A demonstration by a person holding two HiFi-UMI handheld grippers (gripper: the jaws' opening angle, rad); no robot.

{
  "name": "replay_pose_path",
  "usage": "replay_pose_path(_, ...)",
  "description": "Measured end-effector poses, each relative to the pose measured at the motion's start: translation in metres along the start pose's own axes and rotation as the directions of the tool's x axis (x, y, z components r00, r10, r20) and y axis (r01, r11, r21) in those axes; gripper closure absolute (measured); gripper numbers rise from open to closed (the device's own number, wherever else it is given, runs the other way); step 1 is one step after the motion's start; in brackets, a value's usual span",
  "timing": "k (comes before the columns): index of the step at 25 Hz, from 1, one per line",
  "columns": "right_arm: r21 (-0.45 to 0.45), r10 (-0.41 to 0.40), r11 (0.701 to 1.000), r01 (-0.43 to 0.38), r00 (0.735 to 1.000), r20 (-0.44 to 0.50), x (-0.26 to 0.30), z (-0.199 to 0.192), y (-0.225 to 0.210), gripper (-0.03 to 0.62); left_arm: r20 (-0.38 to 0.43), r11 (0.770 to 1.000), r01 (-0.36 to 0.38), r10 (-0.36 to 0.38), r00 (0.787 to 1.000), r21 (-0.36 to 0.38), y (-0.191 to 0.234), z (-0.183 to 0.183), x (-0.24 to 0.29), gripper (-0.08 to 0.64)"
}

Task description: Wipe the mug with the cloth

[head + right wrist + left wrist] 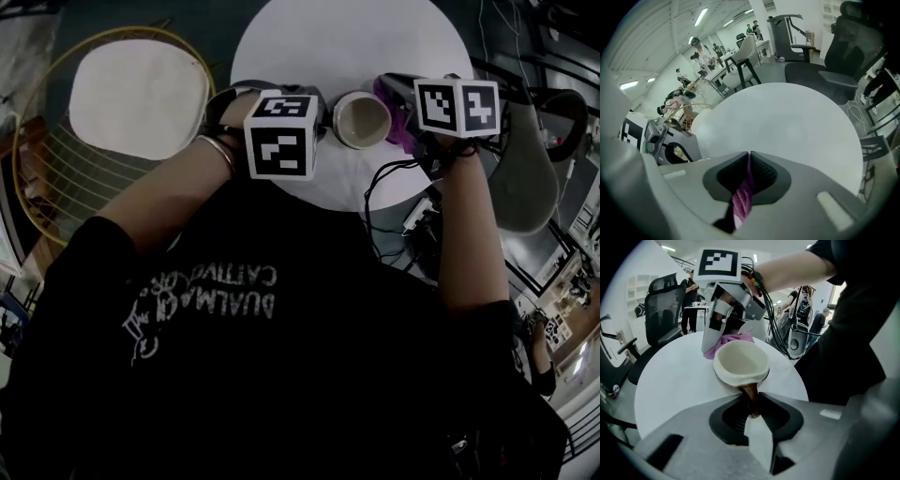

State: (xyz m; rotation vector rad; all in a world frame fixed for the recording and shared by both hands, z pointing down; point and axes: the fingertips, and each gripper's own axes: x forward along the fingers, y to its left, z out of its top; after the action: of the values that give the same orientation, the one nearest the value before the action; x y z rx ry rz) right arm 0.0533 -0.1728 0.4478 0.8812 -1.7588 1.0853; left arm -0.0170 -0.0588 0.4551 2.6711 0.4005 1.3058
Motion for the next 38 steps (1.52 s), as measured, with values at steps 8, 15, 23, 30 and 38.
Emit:
replay_pose_path(8, -0.062, -0.065, 0.996, 0.062, 0.996, -0.055, 0.003, 0.013, 0.012, 0.563, 0.019, 0.999, 0.023, -0.022, 1.000, -0.031, 0.001, 0.013, -0.001, 0.495)
replay_pose_path(15, -0.128, -0.082, 0.989, 0.070, 0.993, -0.088, 0.005, 0.018, 0.019, 0.563, 0.038, 0.998, 0.036, -0.034, 0.999, -0.048, 0.007, 0.016, -0.002, 0.494)
replay_pose_path(23, -0.230, -0.104, 0.970, 0.074, 0.987, -0.120, 0.004, 0.016, 0.031, 0.563, 0.030, 0.998, 0.034, -0.032, 0.999, -0.057, 0.007, 0.018, -0.001, 0.494)
replay_pose_path(30, -0.291, -0.123, 0.953, 0.086, 0.986, -0.110, 0.005, 0.016, 0.039, 0.563, 0.022, 0.998, 0.029, -0.028, 0.999, -0.052, 0.008, 0.018, -0.002, 0.494)
replay_pose_path(38, -0.384, -0.121, 0.922, 0.059, 0.983, -0.138, 0.011, 0.017, 0.052, 0.563, 0.023, 0.997, 0.027, -0.025, 0.999, -0.067, 0.008, 0.017, -0.002, 0.494)
